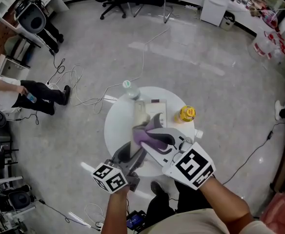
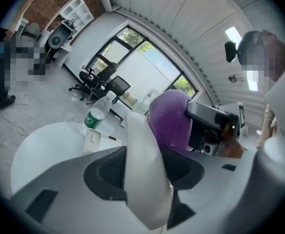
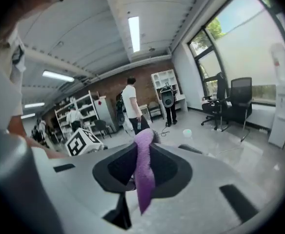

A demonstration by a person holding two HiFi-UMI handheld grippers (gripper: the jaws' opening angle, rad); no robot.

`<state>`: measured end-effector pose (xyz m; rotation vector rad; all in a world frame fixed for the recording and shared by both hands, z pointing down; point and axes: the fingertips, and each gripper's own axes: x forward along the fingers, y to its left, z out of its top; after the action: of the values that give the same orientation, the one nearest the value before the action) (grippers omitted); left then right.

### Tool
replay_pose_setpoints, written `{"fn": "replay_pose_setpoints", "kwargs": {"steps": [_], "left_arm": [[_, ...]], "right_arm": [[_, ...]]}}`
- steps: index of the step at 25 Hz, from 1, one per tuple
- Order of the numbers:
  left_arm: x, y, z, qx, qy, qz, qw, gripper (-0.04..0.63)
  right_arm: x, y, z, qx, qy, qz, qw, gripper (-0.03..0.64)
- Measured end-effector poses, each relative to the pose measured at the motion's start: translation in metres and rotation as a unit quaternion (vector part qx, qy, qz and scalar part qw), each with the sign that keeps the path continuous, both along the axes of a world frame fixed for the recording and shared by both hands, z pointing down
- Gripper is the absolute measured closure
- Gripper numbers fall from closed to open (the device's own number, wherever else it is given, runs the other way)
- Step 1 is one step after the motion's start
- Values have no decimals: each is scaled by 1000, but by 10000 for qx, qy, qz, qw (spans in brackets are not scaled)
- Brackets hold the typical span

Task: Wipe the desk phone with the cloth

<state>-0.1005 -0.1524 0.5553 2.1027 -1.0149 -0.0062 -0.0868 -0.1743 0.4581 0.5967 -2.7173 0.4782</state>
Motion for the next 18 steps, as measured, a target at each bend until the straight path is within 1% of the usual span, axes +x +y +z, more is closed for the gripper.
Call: {"fn": "replay_pose_setpoints", "kwargs": {"steps": [2,4,6,8,10,13,18], "left_arm": [[3,4,4,15,-278,84,9996,378],[3,8,7,29,-526,162,9985,379],[5,12,7,71,-772,300,9965,378],[9,15,6,126,-943,453,9944,378],[14,17,5,171,-1006,561,9932,377],[17,21,3,243,-1007,631,9926,377],[9,21,-1,382,-1017,538,9926,378]], "right_arm": [[-7,0,7,286,434,-162,9985,552],[-9,-3,13,475,779,-229,9956,551],[-8,-9,19,545,1003,-191,9933,551],[-2,-18,23,553,1120,-80,9921,551],[6,-29,26,586,1216,86,9908,551],[18,-44,27,688,1306,397,9882,551],[42,-73,17,1019,1454,1108,9779,552]]}}
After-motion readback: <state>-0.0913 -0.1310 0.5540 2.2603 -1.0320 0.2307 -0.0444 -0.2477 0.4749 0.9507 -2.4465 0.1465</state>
